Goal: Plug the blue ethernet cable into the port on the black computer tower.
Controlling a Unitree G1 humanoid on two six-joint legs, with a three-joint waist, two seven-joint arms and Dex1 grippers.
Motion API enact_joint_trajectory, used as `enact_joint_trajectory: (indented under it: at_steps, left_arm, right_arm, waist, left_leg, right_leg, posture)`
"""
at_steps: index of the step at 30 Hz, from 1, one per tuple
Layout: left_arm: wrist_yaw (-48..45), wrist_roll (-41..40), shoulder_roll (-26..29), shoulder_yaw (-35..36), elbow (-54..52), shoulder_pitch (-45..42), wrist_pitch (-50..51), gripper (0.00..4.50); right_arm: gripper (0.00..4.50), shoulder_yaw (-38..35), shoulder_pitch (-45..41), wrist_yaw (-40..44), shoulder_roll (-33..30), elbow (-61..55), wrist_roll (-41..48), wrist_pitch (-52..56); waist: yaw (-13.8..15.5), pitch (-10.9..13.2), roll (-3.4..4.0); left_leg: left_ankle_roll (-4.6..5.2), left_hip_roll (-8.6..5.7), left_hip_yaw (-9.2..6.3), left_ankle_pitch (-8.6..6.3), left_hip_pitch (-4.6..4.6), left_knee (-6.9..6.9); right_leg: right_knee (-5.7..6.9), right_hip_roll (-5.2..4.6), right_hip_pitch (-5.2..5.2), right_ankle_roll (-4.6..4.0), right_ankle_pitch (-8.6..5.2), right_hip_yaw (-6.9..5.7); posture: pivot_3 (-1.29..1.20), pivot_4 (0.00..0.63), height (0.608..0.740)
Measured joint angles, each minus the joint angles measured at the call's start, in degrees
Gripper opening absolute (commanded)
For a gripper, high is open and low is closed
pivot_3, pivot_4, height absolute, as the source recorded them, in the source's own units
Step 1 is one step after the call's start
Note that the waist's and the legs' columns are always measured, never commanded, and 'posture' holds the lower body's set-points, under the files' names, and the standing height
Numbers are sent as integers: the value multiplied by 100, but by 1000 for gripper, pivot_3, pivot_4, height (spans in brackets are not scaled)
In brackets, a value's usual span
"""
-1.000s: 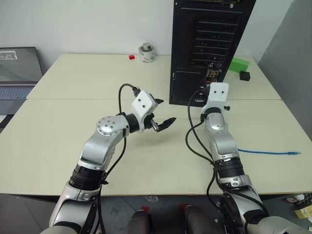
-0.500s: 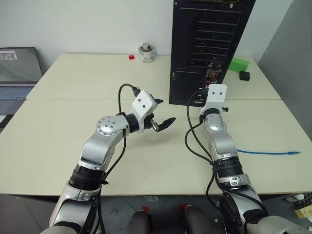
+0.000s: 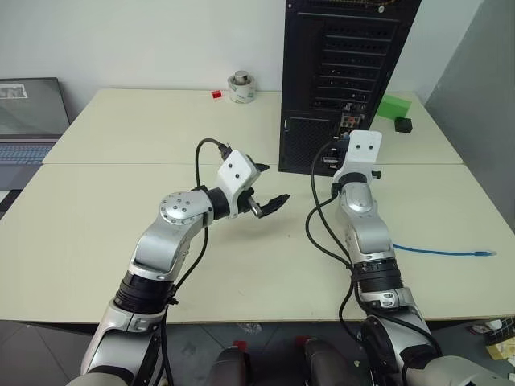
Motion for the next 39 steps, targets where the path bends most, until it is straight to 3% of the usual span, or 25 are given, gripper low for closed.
enact_joint_trajectory:
  at_steps: [30, 39]
  left_arm:
    - [-2, 15, 61, -1, 0, 10, 0, 4467]
    - [20, 47, 111, -5, -5, 85, 14, 4467]
  right_arm:
    - [0, -122, -192, -20, 121, 250, 65, 112]
    - [0, -206, -382, -442, 435, 412, 36, 107]
  waist:
    - [-31, 1, 1]
    - [-57, 1, 1]
  left_leg:
    - [0, 0, 0, 0, -5, -1]
    - [0, 1, 0, 0, -11, -1]
  right_leg:
    - [0, 0, -5, 0, 0, 0]
    - [1, -1, -12, 0, 0, 1]
  posture:
    - [0, 150, 740]
    - [0, 150, 740]
